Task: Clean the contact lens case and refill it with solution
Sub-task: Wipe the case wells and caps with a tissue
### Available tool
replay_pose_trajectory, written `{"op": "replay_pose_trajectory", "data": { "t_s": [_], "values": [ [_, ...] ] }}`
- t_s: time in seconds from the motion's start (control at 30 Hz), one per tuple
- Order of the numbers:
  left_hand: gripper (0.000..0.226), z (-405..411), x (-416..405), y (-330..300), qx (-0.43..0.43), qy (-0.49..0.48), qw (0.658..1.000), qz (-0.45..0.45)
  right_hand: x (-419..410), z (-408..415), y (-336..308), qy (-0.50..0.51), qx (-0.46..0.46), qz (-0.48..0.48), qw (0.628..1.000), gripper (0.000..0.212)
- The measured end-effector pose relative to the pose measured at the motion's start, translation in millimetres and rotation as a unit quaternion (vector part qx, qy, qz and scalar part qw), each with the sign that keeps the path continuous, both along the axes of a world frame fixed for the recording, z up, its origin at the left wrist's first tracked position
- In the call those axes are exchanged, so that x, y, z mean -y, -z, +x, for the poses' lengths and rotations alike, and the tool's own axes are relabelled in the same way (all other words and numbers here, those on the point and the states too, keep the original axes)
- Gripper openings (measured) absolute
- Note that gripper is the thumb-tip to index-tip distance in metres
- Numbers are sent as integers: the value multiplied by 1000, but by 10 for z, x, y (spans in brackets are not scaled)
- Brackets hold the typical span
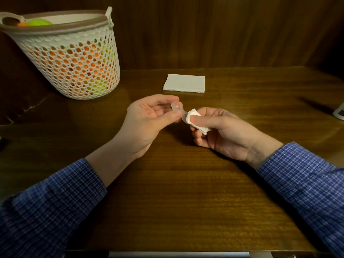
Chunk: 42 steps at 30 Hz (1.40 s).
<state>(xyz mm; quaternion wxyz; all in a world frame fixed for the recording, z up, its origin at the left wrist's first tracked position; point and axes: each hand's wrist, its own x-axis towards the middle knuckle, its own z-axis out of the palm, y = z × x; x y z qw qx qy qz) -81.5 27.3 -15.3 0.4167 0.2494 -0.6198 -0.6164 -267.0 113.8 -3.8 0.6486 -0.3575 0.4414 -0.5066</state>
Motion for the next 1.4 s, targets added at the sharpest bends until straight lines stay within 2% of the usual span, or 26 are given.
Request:
{"op": "replay_pose_trajectory", "data": {
  "t_s": [0.13, 0.27, 0.43, 0.6, 0.77, 0.87, 0.97, 1.17, 1.27, 1.4],
  "values": [
    [41, -2, 8, 3, 21, 1, 1000, -4, -4, 21, 18, 42, -65, -58, 995, 11],
    [34, 0, 4, 8, 29, 15, 999, -40, -6, 48, 35, 54, -129, -59, 988, 18],
    [37, 17, -4, 12, 4, 29, 998, -59, 1, 9, 10, 13, -124, -45, 991, 19],
    [35, 12, 0, 32, 8, 26, 999, -32, -13, -5, -2, 6, -130, -51, 990, 25],
    [43, 24, 2, 20, 15, 41, 999, 5, 5, -67, 50, -11, -143, -89, 986, 17],
    [38, 33, 14, 2, 18, 78, 995, 60, 5, -116, 63, -30, -193, -157, 968, 12],
    [29, 47, 40, 2, 17, 130, 985, 112, -9, -142, 68, -38, -282, -221, 933, 11],
    [23, 85, 73, -15, 58, 253, 955, 144, -27, -141, 69, -65, -341, -260, 901, 11],
    [22, 98, 86, -34, 68, 278, 947, 148, -28, -140, 67, -64, -328, -262, 906, 10],
    [27, 95, 84, -27, 49, 243, 959, 136, -22, -126, 75, -67, -204, -223, 951, 13]
  ]
}}
